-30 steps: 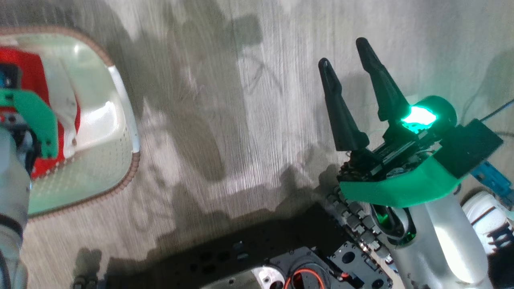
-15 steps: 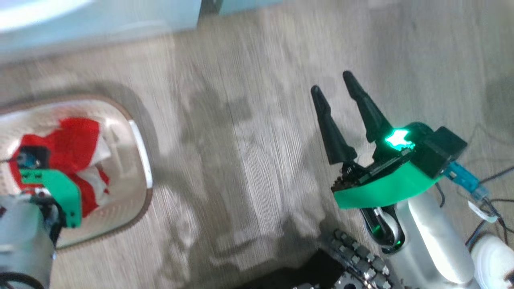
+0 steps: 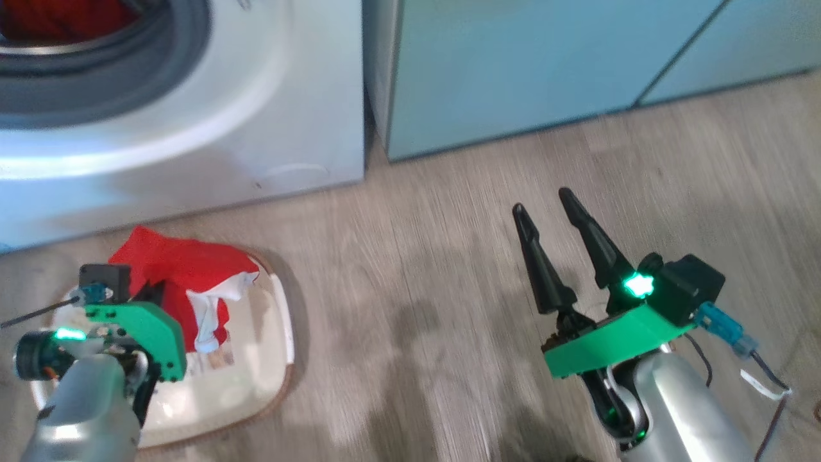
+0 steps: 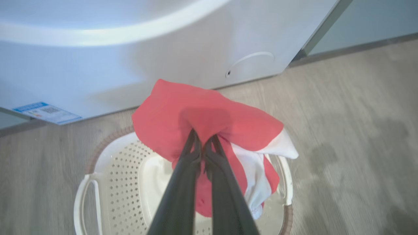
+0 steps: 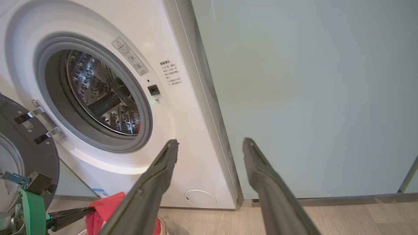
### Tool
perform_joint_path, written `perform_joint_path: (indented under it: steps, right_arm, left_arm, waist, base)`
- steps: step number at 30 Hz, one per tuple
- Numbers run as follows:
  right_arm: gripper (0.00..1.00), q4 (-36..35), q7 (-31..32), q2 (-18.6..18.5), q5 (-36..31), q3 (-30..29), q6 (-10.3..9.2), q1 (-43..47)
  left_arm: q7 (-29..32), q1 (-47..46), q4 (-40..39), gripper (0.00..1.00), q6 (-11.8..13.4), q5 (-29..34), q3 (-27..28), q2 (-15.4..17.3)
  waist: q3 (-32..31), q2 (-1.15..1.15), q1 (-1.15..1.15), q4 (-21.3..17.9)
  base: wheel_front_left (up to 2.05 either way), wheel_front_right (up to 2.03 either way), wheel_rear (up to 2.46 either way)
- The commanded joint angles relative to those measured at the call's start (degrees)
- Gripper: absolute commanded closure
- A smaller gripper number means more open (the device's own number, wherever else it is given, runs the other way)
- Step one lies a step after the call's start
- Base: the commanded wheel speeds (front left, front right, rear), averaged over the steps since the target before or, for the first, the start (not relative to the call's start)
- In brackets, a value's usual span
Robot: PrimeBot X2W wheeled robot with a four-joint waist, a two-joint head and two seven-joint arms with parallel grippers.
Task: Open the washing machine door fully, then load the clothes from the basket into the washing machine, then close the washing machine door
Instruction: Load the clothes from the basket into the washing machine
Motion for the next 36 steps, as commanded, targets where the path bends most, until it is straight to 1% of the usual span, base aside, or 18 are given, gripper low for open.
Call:
perform_joint_path:
  steps: [1, 8, 9, 10, 11, 17, 21, 25, 29, 32, 36]
  right_arm:
    - [0.00, -1.2, -0.4, 0.0, -0.5, 0.9, 0.00, 0.8]
    - [0.00, 0.6, -0.4, 0.0, -0.8, 0.2, 0.00, 3.7]
    - [0.00, 0.7, -0.4, 0.0, -0.8, 0.1, 0.00, 4.1]
    - [0.00, 0.7, -0.4, 0.0, -0.8, 0.1, 0.00, 4.1]
    - [0.00, 0.7, -0.4, 0.0, -0.8, -0.1, 0.00, 4.4]
    - [0.00, 0.6, -0.4, 0.0, -0.7, -1.0, 0.00, 6.1]
    - [0.00, 0.5, -0.4, 0.0, -0.6, -1.4, 0.00, 6.7]
    - [0.00, 0.3, -0.4, 0.0, -0.9, -2.0, 0.00, 7.4]
    - [0.00, 0.2, -0.4, 0.0, -1.2, -2.3, 0.00, 8.1]
    - [0.00, 0.2, -0.4, 0.0, -1.6, -2.6, 0.00, 8.7]
    - [0.00, 0.2, -0.4, 0.0, -1.7, -3.3, 0.00, 9.4]
  left_arm:
    - [-0.8, 2.1, -4.9, 1.00, 0.8, -0.1, 2.7, 1.3]
    - [-0.8, 10.9, -20.2, 1.00, 2.4, 1.6, 8.2, -1.2]
    - [-0.8, 11.9, -22.5, 1.00, 2.6, 2.0, 9.0, -1.6]
    - [-0.8, 11.9, -22.5, 1.00, 2.6, 2.0, 9.0, -1.6]
    - [-0.8, 12.8, -24.8, 1.00, 2.8, 2.4, 9.9, -2.2]
    - [-0.8, 17.8, -38.7, 1.00, 3.1, 4.5, 14.2, -6.5]
    - [-0.8, 21.4, -47.5, 1.00, 2.3, 5.6, 16.1, -9.4]
    - [-0.8, 24.9, -55.5, 1.00, 1.2, 6.1, 17.6, -11.3]
    - [-0.8, 28.0, -61.2, 1.00, 0.8, 6.0, 18.2, -12.2]
    - [-0.8, 30.6, -63.2, 1.00, 0.7, 5.4, 16.8, -12.4]
    - [-0.8, 33.7, -63.4, 1.00, 1.9, 3.1, 13.7, -12.5]
  waist:
    - [-6.9, -0.01, 0.01, 2.9]
    - [-15.4, -0.01, 0.01, 4.6]
    - [-16.1, -0.01, 0.01, 4.9]
    - [-16.1, -0.01, 0.01, 4.9]
    - [-16.7, -0.01, 0.01, 5.2]
    - [-19.5, -0.01, 0.01, 7.0]
    - [-20.8, -0.01, 0.01, 7.7]
    - [-21.9, -0.01, 0.01, 8.4]
    - [-22.6, -0.01, 0.01, 8.7]
    - [-23.1, -0.01, 0.01, 9.1]
    - [-23.6, -0.01, 0.01, 9.6]
  base:
    - [0.00, 0.00, 0.00]
    - [0.00, 0.00, 0.00]
    - [0.00, 0.00, 0.00]
    - [0.00, 0.00, 0.00]
    - [0.00, 0.00, 0.00]
    - [0.00, 0.00, 0.00]
    - [0.00, 0.00, 0.00]
    - [0.00, 0.00, 0.00]
    - [0.00, 0.00, 0.00]
    - [0.00, 0.00, 0.00]
    - [0.00, 0.00, 0.00]
